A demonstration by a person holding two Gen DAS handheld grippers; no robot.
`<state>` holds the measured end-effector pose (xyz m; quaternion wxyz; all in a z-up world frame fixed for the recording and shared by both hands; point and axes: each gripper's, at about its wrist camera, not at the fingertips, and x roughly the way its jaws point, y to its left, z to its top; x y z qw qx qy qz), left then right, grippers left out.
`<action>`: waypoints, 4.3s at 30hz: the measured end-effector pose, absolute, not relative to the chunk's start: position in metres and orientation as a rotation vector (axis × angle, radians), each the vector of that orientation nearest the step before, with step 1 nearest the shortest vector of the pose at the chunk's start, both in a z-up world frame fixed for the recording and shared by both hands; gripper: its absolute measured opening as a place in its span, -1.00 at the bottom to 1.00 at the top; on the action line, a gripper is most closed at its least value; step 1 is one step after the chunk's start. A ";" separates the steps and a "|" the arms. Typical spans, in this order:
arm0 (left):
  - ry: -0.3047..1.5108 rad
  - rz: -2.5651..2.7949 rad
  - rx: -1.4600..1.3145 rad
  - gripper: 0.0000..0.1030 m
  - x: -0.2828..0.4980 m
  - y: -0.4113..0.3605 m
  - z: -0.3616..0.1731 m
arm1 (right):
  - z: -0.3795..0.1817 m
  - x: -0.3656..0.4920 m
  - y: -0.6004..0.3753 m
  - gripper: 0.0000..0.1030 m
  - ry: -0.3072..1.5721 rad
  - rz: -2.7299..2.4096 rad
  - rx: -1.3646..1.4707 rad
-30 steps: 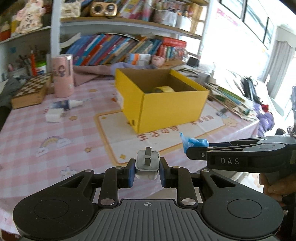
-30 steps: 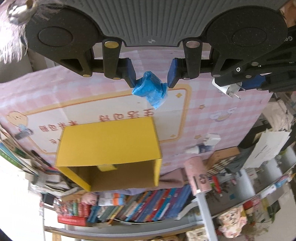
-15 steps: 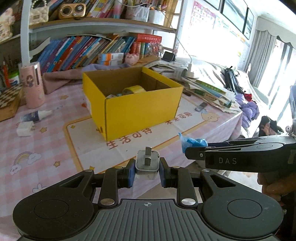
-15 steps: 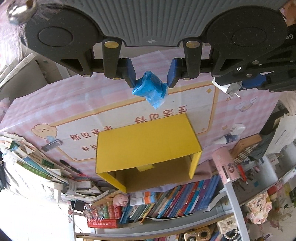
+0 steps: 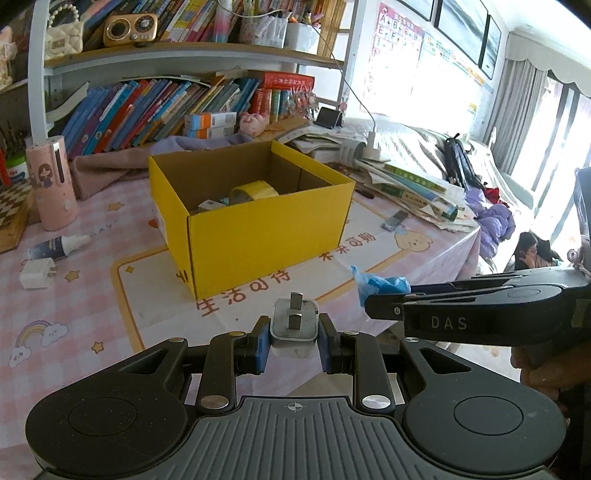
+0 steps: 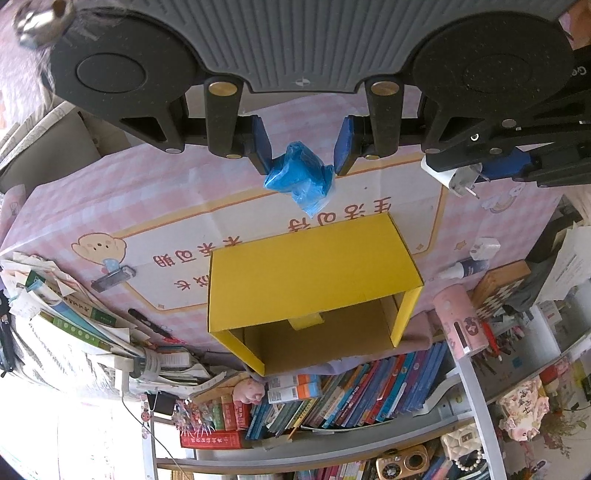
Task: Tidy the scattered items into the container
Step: 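Carry plug adapter in left tool while right tool carries blue pouch toward the box, then lower plug adapter into box, open left tool while right tool releases blue pouch, then withdraw both open tools from the box back over the table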
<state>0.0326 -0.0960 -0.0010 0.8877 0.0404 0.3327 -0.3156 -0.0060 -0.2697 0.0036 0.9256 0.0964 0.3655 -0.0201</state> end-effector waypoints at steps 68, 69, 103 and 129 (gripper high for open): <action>0.716 -0.406 0.160 -0.51 0.200 -0.188 -0.007 | 0.008 0.290 -0.299 -0.33 0.856 0.426 0.064; 0.719 -0.405 0.147 -0.51 0.200 -0.187 -0.007 | 0.006 0.292 -0.297 -0.33 0.866 0.436 0.062; 0.615 -0.327 0.173 0.44 0.174 -0.182 0.011 | 0.016 0.261 -0.290 0.14 0.811 0.478 0.045; 0.597 -0.409 0.115 0.55 0.093 -0.107 0.020 | 0.041 0.131 -0.283 0.19 0.649 0.193 0.077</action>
